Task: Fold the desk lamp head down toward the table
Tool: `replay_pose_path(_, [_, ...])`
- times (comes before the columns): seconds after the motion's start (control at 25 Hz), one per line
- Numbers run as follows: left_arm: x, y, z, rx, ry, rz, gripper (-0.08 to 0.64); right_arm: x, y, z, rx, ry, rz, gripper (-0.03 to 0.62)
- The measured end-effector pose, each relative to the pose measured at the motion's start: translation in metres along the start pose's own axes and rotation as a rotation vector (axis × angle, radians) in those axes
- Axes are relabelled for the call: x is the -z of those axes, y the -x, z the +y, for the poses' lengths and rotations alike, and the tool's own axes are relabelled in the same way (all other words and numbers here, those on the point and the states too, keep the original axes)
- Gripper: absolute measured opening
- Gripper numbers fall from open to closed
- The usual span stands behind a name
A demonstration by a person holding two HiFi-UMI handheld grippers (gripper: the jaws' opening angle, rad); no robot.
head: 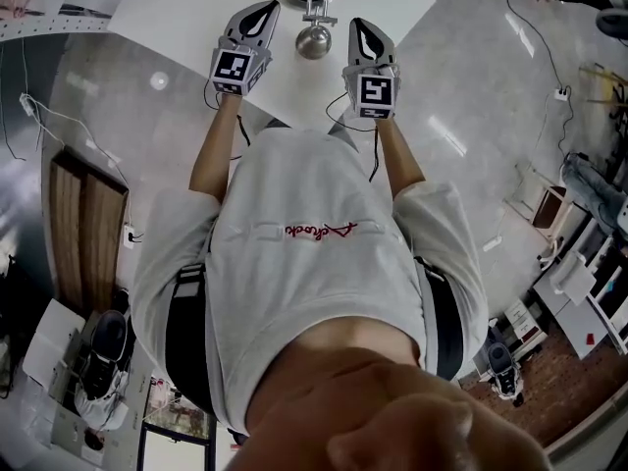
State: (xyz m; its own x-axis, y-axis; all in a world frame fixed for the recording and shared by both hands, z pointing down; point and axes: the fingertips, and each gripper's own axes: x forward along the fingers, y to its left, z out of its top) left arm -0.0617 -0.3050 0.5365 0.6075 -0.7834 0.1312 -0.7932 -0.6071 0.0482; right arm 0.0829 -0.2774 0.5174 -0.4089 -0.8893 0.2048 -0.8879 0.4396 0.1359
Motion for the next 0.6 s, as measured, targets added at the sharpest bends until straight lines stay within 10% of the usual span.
replay_pose_path(0.2, [-0.009, 0.018, -0.004, -0.011, 0.006, -0.028, 0.028, 0.001, 0.014, -0.008, 0.032, -0.31, -0.023, 0.02])
replay_pose_path(0.6, [-0.01, 0.039, -0.013, 0.044, 0.008, -0.015, 0.028, -0.001, 0.038, 0.008, 0.119, -0.321, -0.032, 0.02])
